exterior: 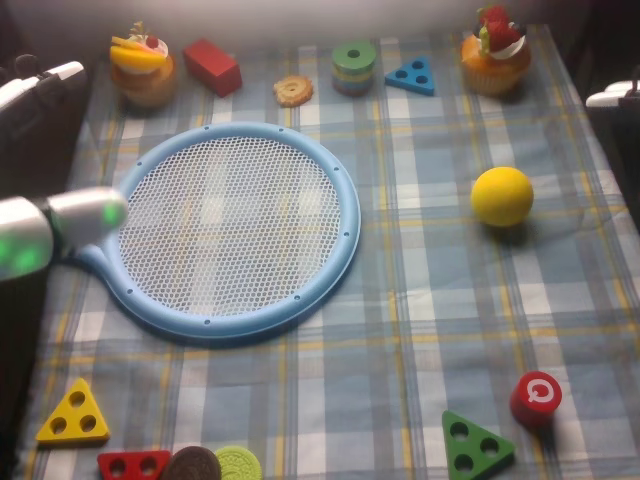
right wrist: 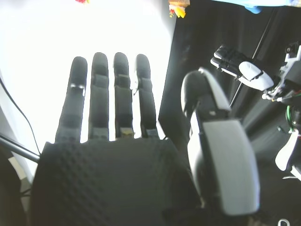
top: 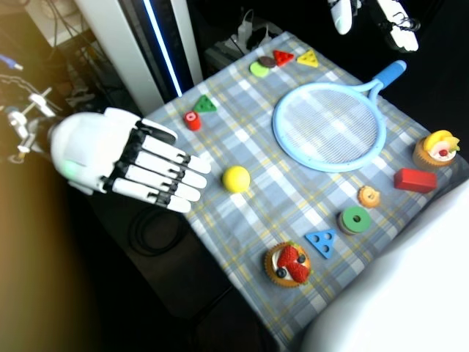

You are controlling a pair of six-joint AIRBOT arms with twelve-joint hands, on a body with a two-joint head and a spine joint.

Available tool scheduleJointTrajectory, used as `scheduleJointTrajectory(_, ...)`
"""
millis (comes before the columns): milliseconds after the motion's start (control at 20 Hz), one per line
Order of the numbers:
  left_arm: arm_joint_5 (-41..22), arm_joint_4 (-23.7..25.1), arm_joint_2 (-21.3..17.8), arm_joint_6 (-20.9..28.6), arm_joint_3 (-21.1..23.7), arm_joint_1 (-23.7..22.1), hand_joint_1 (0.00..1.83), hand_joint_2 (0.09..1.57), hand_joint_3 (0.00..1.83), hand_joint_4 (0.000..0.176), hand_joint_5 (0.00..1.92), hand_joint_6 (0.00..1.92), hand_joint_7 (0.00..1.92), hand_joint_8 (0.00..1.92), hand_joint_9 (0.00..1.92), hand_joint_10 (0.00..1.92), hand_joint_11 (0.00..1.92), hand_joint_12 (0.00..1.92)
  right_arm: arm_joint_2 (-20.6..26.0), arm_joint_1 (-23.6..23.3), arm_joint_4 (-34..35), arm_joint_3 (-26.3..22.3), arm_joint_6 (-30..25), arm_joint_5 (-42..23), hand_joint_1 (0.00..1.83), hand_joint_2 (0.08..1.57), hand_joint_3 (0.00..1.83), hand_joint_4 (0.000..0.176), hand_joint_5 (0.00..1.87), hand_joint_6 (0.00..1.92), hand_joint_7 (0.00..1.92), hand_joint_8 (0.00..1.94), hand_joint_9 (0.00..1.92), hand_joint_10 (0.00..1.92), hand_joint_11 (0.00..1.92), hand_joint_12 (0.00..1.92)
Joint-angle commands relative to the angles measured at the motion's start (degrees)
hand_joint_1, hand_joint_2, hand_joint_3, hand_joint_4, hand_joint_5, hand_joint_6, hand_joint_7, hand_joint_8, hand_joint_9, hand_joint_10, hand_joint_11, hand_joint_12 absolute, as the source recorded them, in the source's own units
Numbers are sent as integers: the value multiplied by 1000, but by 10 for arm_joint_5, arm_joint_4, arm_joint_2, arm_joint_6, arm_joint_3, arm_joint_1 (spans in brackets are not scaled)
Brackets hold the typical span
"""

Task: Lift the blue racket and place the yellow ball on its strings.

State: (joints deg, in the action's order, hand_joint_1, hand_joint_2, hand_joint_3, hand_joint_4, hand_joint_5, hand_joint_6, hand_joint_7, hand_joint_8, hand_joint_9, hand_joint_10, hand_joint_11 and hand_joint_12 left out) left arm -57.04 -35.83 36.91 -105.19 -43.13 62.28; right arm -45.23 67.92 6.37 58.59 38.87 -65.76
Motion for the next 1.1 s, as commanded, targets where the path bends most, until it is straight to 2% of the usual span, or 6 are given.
scheduleJointTrajectory(0,-47,-5,-4,1,-8,-1,571,980,6,176,73,1,63,2,103,5,0,477,1,-3,9,4,-4,-71,752,1314,1,0,450,1,527,3,515,8,294,555)
scheduleJointTrajectory(200,-31,-64,-9,-84,-13,7,688,869,0,176,0,0,0,0,7,0,0,149,1,-3,7,5,-8,-71,723,1321,2,0,450,0,526,1,519,3,305,556)
scheduleJointTrajectory(550,8,-142,1,-280,-32,-3,802,874,0,176,0,0,0,0,0,0,0,0,-3,-3,-1,9,-10,-60,714,1340,0,0,444,0,536,0,538,0,387,372)
scheduleJointTrajectory(850,122,-220,39,-342,-107,-19,929,831,0,176,41,16,59,19,21,8,81,39,-12,-4,-8,16,-14,-49,704,1339,0,0,454,2,557,4,560,3,431,355)
scheduleJointTrajectory(900,134,-228,45,-342,-117,-21,958,797,28,176,60,6,61,25,33,17,15,290,-14,-4,-9,17,-14,-49,721,1335,0,0,462,4,563,5,565,4,434,352)
scheduleJointTrajectory(1050,172,-245,69,-359,-147,-37,964,795,2,176,125,16,126,6,85,9,0,431,-18,-4,-11,20,-14,-48,754,1328,0,0,476,4,576,5,592,10,457,354)
